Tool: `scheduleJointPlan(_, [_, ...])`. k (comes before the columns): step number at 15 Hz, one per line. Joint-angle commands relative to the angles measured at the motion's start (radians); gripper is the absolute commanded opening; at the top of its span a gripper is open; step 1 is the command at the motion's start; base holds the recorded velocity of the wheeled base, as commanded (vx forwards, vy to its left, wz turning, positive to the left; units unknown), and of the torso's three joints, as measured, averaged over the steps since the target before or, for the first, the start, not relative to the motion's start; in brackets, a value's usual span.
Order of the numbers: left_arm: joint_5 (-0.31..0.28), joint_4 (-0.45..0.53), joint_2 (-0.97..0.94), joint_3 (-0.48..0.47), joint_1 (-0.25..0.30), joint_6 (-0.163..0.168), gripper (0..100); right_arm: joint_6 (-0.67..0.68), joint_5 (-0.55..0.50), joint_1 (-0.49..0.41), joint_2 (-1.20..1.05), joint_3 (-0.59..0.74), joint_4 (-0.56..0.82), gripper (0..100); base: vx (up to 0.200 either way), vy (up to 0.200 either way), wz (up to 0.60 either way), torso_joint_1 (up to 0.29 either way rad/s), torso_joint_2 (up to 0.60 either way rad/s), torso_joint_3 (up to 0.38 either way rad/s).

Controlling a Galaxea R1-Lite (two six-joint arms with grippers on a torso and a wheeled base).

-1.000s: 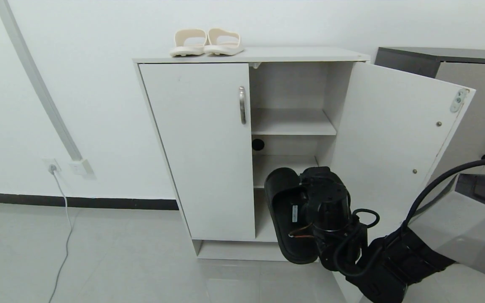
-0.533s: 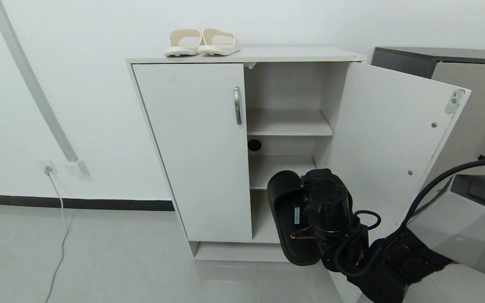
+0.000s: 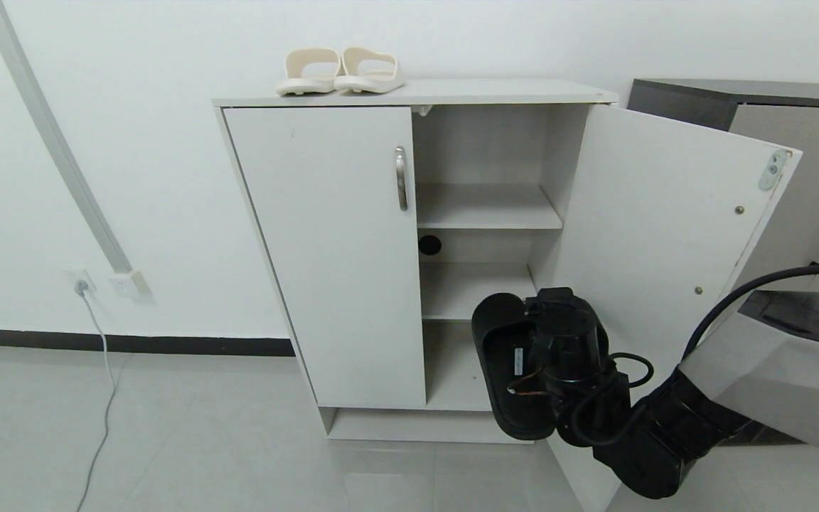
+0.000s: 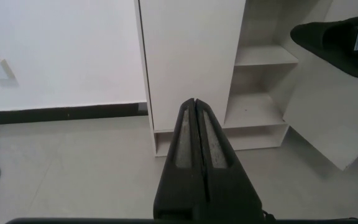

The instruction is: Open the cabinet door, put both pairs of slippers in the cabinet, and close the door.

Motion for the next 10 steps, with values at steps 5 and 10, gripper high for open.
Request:
scheduleJointPlan(5, [0.000,0.000,0.002,0.000,0.000,0.000,0,-0.001,0.014,-0.040,0.032,-0.007,-0.001,0,0.000,0.000,0.00,0.000,0.00,0.000])
scheduleJointPlan(10, [0.000,0.000,0.002,0.000,0.000,-0.008,0,-0.001,0.014,-0.040,0.034,-0.007,-0.001,0,0.000,0.000,0.00,0.000,0.00,0.000])
